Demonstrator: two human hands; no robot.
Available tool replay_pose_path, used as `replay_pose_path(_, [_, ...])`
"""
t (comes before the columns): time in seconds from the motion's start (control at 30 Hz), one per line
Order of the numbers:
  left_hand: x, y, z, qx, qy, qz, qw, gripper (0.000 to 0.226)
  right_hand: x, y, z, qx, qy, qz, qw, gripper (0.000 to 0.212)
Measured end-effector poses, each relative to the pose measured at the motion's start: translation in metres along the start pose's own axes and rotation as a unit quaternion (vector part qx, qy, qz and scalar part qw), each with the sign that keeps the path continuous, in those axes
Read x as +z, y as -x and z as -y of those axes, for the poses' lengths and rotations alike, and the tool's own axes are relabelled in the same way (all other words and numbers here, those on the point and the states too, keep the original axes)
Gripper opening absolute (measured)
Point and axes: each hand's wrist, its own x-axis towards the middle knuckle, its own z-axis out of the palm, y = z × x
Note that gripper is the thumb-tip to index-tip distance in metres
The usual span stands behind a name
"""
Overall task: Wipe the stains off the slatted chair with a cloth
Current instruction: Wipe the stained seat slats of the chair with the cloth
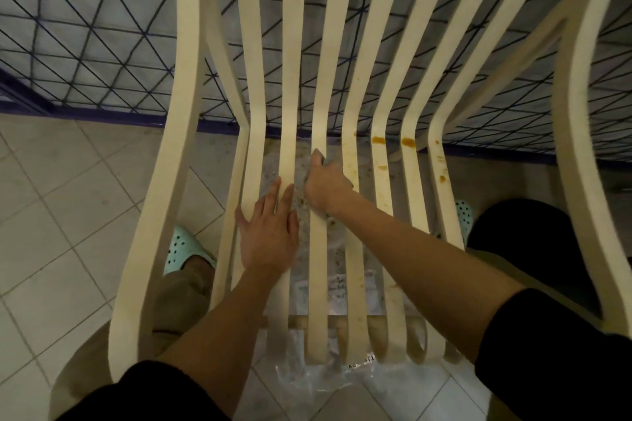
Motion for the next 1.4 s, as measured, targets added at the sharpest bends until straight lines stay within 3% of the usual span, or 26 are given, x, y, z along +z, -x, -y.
replay_pose_path(0.43, [-0.003, 0.009, -0.005, 0.007, -0.033, 0.03, 0.999, 0.055, 0.047, 0.099, -0.002, -0.041, 0.07, -0.001, 0.997, 0.054])
replay_pose_path(0.67, [0.004, 0.073, -0.002, 0.057, 0.019, 0.032, 0.998, 0.061, 0.079, 0.15, -0.007, -0.002, -0.018, 0.016, 1.0, 0.045])
replay_pose_path(0.8, [0.003, 0.094, -0.001, 0.06, 0.049, 0.059, 0.995, 0.069, 0.091, 0.177, -0.009, -0.018, -0.021, 0.03, 0.999, 0.05])
replay_pose_path(0.93, [0.005, 0.114, 0.0, 0.046, 0.088, 0.059, 0.993, 0.063, 0.104, 0.202, -0.014, -0.031, -0.044, 0.03, 0.998, 0.044])
replay_pose_path(1.07, [-0.005, 0.134, -0.005, 0.038, 0.092, 0.065, 0.993, 0.059, 0.113, 0.224, -0.021, -0.026, -0.071, 0.073, 0.994, 0.057])
replay_pose_path(1.17, [-0.014, 0.141, -0.009, 0.029, 0.083, 0.053, 0.995, 0.057, 0.107, 0.238, -0.03, -0.032, -0.141, 0.129, 0.981, 0.091])
replay_pose_path(1.2, [-0.016, 0.141, -0.009, 0.029, 0.079, 0.053, 0.995, 0.059, 0.103, 0.241, -0.034, -0.044, -0.166, 0.135, 0.976, 0.085])
replay_pose_path(1.3, [-0.017, 0.139, -0.008, 0.036, 0.049, 0.062, 0.996, 0.061, 0.088, 0.257, -0.049, -0.086, -0.235, 0.084, 0.964, 0.023])
replay_pose_path(1.4, [-0.021, 0.141, -0.016, 0.036, 0.021, 0.068, 0.997, 0.06, 0.082, 0.266, -0.068, -0.112, -0.278, 0.004, 0.954, 0.017])
